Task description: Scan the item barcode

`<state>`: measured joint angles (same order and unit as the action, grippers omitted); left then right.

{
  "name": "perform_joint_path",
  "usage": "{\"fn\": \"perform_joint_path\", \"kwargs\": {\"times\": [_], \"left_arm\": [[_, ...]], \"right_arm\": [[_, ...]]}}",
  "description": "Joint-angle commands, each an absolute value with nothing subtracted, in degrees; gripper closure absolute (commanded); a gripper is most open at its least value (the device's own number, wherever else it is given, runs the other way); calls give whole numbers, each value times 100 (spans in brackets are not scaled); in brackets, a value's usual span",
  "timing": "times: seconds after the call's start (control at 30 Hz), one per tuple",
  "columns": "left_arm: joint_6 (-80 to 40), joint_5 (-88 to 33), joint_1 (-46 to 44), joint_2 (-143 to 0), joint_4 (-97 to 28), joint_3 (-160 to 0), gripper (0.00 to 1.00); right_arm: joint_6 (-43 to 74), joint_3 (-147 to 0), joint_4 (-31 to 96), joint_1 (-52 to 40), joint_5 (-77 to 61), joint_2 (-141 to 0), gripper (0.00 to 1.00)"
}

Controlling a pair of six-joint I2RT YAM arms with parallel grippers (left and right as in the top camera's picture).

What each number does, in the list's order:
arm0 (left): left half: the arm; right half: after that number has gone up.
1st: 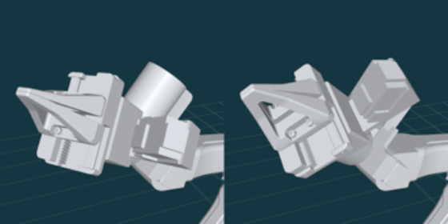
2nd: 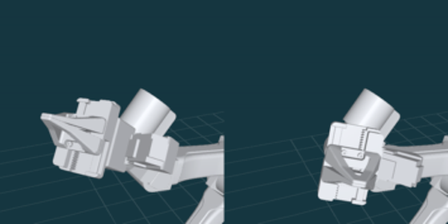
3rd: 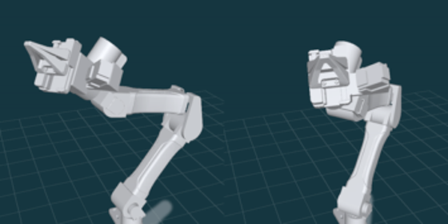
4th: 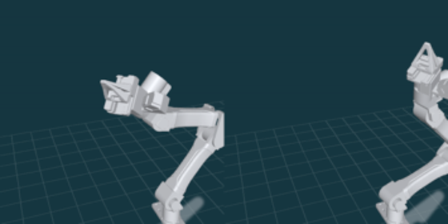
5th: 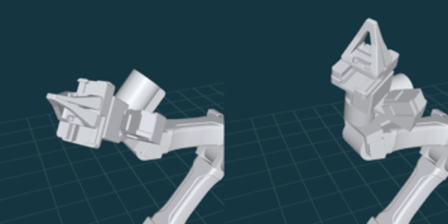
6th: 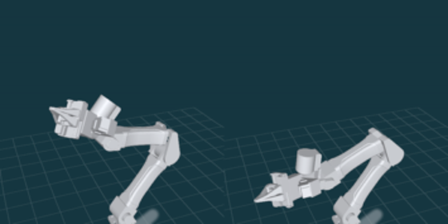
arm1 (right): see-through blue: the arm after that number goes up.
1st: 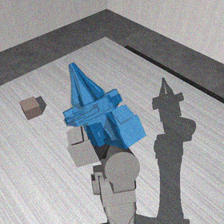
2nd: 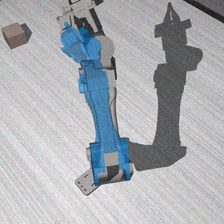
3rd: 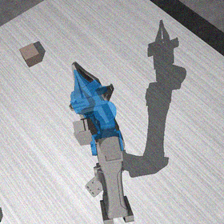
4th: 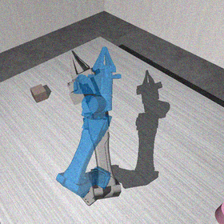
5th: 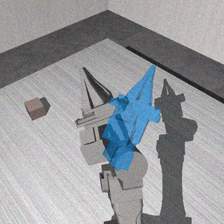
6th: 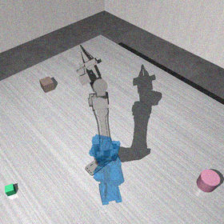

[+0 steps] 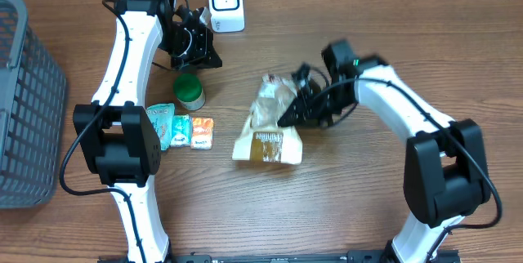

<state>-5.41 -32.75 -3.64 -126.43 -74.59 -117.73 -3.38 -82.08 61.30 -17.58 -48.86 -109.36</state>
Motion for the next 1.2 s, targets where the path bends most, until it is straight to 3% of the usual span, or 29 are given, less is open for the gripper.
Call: {"fn": "perform_joint_path", "kwargs": {"times": [0.0,0.17,0.43,0.57,0.67,0.83,1.0,1.13,1.17], "left_arm": [[-259,-2993,-296,-12586,-7481,-11876,96],[-60,-2987,5,-12556,-7797,-12427,96],[303,-2316,1052,-12554,-9011,-13688,96],[954,-1938,1656,-12554,-9642,-14143,93],[1048,-1466,1955,-12543,-9682,-14171,93],[1052,-1238,2165,-12543,-9682,-14171,91],[1044,-482,2174,-12543,-9682,-14171,81],[1004,-497,2174,-12545,-9682,-14171,67],[1004,-497,2174,-12545,-9682,-14171,58]], "right_arm": [[-1695,-9218,6635,-1734,-4958,-10659,96],[-1699,-10025,6875,-1734,-4969,-10650,96],[-1616,-10099,6982,-1730,-5054,-10650,96],[-2049,-10099,7109,-1719,-5767,-10650,96],[-2633,-10099,7063,-1728,-6429,-10645,96],[-2576,-10099,7019,-1791,-6410,-10645,96],[-2154,-10108,6938,-1815,-6233,-10643,96],[-1525,-10440,6989,-1905,-5336,-10643,96],[-1479,-10593,7043,-1944,-5142,-10643,96]]}}
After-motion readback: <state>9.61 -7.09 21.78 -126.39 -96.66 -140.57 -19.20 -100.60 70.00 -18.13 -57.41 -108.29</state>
